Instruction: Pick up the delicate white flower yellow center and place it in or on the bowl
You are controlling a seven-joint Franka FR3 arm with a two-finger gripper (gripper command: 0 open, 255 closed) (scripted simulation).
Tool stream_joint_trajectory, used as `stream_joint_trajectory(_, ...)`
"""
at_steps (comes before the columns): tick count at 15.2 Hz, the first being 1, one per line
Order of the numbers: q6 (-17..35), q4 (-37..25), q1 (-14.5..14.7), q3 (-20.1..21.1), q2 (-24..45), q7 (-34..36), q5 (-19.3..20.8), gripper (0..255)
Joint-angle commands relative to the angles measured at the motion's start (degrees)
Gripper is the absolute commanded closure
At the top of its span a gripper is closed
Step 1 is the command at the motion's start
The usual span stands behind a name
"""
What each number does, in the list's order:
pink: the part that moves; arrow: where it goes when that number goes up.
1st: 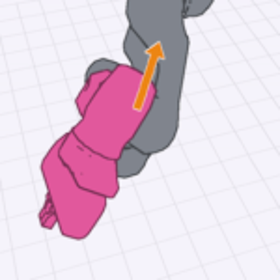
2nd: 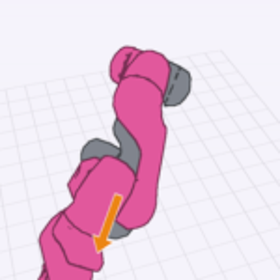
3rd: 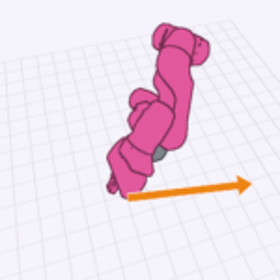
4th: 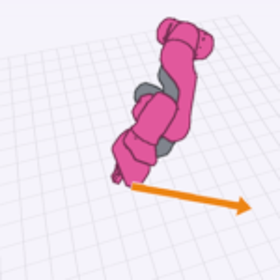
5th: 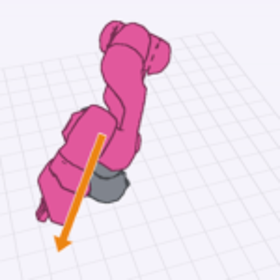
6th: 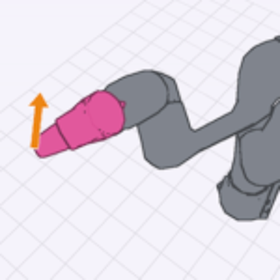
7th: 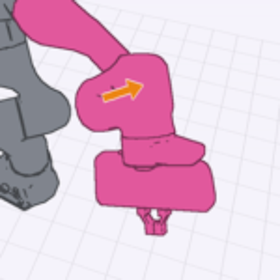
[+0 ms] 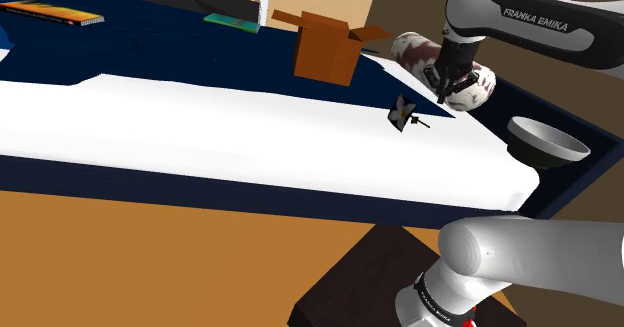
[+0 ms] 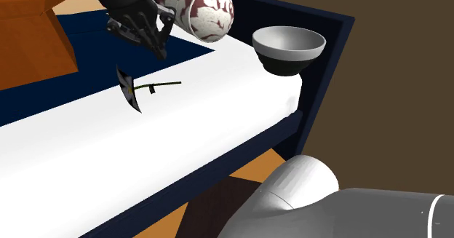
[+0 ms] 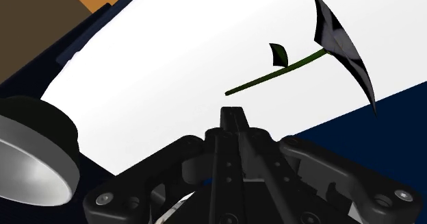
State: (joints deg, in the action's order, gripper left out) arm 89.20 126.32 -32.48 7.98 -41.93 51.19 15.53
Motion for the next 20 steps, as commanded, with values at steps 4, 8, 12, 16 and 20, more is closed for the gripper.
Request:
stream_joint_trajectory(4,-14.2,-14.3,-6.2,7.2,18.4,15.5,-3.0,0)
stream_joint_trajectory(8,-26.8,-27.1,-9.7,10.4,35.9,32.2,-6.8,0)
stream_joint_trajectory(12,-23.8,-21.8,-9.8,9.7,33.4,31.7,-7.2,0)
stream_joint_trajectory(16,-21.9,-18.6,-9.9,9.4,31.9,31.4,-7.4,0)
stream_joint_trajectory(20,-21.9,-18.6,-9.9,9.4,31.9,31.4,-7.4,0)
